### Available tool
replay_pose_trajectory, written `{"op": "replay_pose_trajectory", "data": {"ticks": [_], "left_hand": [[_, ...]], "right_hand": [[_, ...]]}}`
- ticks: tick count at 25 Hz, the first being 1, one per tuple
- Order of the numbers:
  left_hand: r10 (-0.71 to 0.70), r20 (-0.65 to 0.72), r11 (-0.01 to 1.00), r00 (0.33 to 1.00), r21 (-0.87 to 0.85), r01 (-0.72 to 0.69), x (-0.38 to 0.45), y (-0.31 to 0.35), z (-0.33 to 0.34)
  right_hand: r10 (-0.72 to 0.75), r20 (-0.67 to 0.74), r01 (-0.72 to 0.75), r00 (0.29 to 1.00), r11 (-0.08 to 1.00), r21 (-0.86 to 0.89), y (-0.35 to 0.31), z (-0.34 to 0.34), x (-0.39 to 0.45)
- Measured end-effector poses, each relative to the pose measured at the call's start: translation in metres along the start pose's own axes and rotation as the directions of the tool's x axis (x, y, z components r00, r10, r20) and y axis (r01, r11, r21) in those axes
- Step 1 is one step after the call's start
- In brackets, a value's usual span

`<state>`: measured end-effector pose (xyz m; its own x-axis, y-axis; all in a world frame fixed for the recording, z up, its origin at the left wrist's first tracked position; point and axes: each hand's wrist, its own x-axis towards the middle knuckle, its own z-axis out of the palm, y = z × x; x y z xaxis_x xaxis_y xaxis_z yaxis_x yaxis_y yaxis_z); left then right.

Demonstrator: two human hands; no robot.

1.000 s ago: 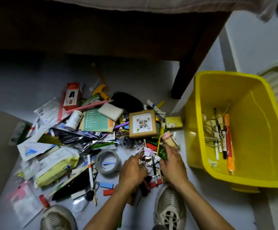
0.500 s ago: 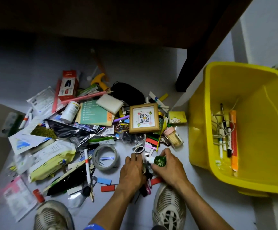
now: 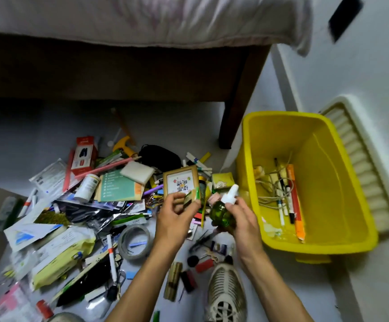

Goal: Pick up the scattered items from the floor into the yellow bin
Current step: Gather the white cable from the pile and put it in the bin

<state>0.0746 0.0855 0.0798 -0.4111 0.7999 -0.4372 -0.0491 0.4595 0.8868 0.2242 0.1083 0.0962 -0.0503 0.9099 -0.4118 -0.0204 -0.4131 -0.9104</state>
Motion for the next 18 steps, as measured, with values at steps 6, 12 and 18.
{"op": "replay_pose_trajectory", "data": {"ticks": [6, 12, 18], "left_hand": [[0.129, 0.377, 0.980, 0.917, 0.092, -0.176, -0.008, 0.086, 0.105], [0.138, 0.216, 0.956, 0.967, 0.228, -0.187, 0.001, 0.056, 0.079], [-0.021, -0.023, 0.948, 1.000, 0.317, 0.027, 0.040, -0.009, 0.003]], "right_hand": [[-0.465, -0.377, 0.228, 0.801, 0.819, -0.526, -0.049, -0.081, 0.004], [-0.503, -0.260, 0.276, 0.824, 0.758, -0.591, -0.035, -0.072, 0.007], [-0.352, 0.096, 0.327, 0.931, 0.688, -0.648, 0.007, 0.025, 0.028]]}}
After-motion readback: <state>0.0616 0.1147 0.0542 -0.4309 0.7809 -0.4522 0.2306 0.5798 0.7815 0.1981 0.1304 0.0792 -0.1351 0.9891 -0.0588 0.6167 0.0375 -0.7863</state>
